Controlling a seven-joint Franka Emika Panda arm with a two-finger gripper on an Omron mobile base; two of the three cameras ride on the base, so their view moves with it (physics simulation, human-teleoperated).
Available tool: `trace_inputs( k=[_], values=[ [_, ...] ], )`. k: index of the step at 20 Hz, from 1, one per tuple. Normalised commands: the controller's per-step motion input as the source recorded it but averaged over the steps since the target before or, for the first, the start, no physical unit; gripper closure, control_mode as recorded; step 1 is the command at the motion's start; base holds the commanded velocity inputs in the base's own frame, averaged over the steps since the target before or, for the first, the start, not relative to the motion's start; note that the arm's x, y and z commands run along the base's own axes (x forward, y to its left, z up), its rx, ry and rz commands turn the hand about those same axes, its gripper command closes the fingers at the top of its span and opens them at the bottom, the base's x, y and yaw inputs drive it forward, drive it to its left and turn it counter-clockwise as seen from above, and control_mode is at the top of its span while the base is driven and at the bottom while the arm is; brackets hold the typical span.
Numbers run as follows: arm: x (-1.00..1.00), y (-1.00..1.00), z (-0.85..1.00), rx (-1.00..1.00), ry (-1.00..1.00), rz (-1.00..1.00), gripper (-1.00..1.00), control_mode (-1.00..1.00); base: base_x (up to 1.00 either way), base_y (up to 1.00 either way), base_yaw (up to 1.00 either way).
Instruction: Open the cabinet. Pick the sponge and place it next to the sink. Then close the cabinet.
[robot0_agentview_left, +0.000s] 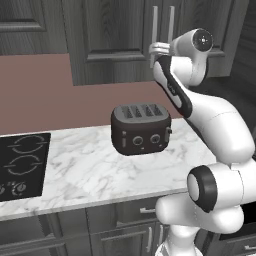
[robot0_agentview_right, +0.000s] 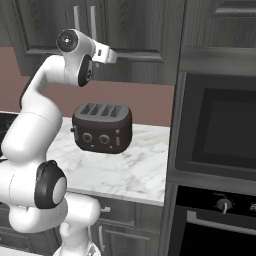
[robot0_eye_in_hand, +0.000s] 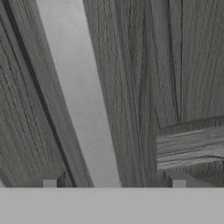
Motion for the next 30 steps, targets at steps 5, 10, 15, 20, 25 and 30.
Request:
trace_inputs(
  k=[5,10,15,20,25,30],
  values=[
    [0.0,0.0,0.0,0.0,0.0,0.0,1.0,-1.0,0.0,0.0,0.0],
    [0.0,-0.06,0.0,0.0,0.0,0.0,1.0,-1.0,0.0,0.0,0.0],
    [0.03,-0.23,0.0,0.0,0.0,0.0,1.0,-1.0,0.0,0.0,0.0],
    [0.0,-0.53,0.0,0.0,0.0,0.0,1.0,-1.0,0.0,0.0,0.0],
    [-0.2,-0.58,0.0,0.0,0.0,-0.01,1.0,-1.0,0.0,0.0,0.0],
    [-0.62,-0.57,0.0,0.0,0.0,-0.08,1.0,-1.0,0.0,0.0,0.0]
  ],
)
